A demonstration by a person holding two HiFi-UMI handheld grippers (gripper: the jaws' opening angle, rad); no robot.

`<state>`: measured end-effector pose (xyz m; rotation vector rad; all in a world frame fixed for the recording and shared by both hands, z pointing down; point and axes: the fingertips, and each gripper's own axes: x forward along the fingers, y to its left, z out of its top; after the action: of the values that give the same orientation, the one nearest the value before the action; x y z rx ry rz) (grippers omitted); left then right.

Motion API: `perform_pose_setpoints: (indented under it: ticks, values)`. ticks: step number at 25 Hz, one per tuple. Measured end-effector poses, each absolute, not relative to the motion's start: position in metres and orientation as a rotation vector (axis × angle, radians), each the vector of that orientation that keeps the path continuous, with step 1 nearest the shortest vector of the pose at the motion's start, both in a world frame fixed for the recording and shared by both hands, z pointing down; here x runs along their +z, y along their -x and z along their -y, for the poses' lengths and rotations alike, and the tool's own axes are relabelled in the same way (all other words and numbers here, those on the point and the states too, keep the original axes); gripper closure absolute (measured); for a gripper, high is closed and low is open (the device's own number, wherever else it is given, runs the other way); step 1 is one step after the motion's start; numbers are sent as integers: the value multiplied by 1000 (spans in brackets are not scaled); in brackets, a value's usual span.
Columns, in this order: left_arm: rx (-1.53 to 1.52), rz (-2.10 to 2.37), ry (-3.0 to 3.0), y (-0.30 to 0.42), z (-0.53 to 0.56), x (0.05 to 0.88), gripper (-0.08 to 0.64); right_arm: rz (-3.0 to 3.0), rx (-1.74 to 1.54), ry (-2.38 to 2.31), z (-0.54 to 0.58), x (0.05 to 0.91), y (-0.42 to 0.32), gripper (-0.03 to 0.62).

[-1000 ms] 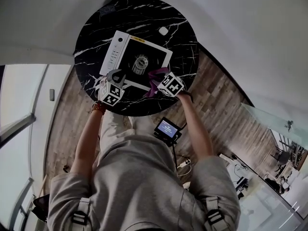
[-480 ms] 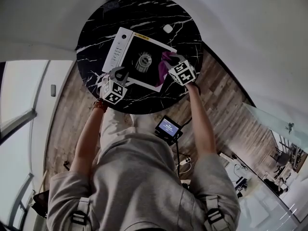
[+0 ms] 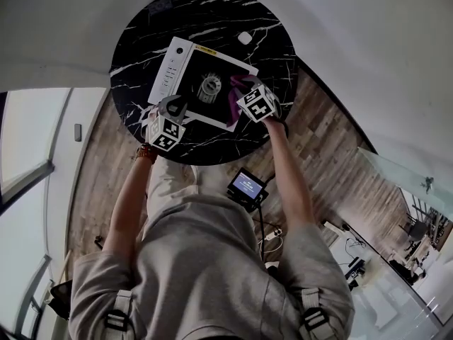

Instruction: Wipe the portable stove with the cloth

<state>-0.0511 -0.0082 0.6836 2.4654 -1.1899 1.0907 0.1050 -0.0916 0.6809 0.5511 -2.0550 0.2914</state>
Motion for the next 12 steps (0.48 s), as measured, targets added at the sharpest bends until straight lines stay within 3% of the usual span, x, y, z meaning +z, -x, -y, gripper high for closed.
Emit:
perform_pose_setpoints:
  ticks: [12]
  values:
    - [1090, 1201, -2460, 51, 8, 685, 491, 2027, 265, -394, 29, 685, -91, 522]
